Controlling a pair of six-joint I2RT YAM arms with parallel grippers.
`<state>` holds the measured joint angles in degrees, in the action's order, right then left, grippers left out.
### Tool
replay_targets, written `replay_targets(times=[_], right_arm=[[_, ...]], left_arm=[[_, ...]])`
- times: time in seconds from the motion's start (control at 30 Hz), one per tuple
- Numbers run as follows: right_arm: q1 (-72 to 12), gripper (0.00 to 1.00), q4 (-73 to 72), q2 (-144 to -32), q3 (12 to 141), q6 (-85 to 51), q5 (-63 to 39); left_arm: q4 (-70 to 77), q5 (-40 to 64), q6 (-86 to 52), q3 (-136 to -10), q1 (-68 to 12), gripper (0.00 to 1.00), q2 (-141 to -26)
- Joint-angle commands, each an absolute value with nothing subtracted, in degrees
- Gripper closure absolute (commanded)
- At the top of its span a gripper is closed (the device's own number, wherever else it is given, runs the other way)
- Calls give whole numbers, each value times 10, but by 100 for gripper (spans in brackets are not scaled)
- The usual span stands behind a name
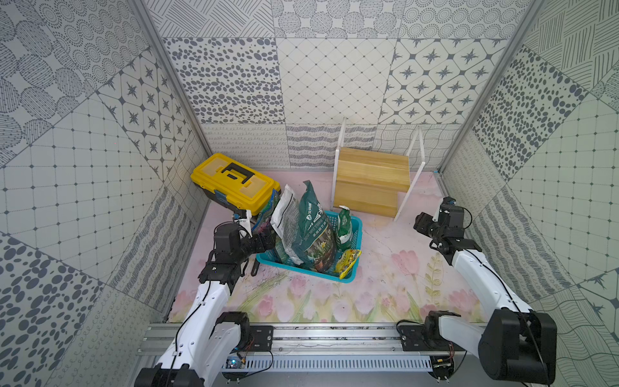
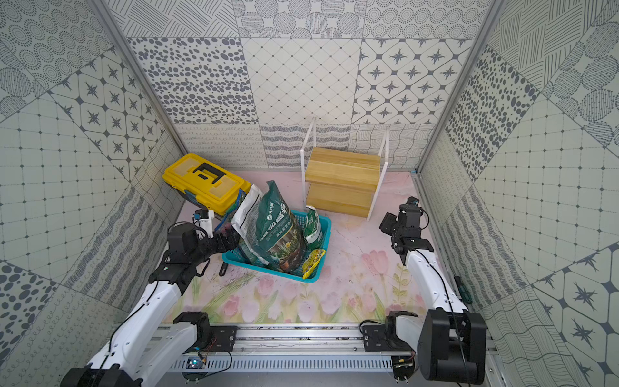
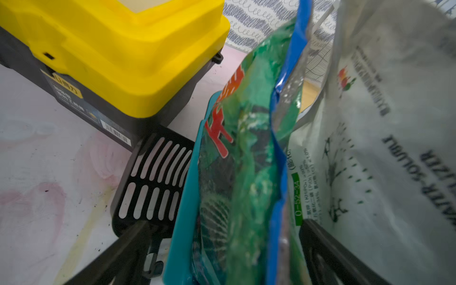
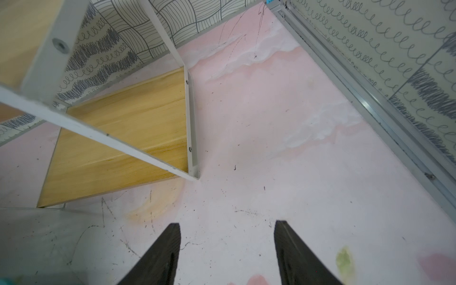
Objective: Take down the fertilizer bag from the shelf
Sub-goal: Reset both arms
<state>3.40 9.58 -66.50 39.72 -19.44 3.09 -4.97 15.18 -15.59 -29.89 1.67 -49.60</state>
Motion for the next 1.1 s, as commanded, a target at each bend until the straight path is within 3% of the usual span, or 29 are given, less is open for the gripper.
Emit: replay_targets(times=[0.0,0.27,0.67,0.73,0.8,1.07], right_arm=[[32,34,-61,-688,361,-143,31],[12,33,-330,-755,250,-64,49],[-33,29,-505,-894,224,-27,81],[-32,21,-494,-890,228,-26,80],[-32,3,-489,-889,228,-26,79],[-32,3,-490,-889,229,-26,79]], left_arm=[[95,170,-94,-273,20,0,-526],[216,147,-94,-257,20,0,-623],[322,76,-39,-247,9,0,-752],[347,54,-36,-238,8,0,-760],[369,47,-38,-239,8,0,-782],[473,-17,-28,-237,-22,0,-901]])
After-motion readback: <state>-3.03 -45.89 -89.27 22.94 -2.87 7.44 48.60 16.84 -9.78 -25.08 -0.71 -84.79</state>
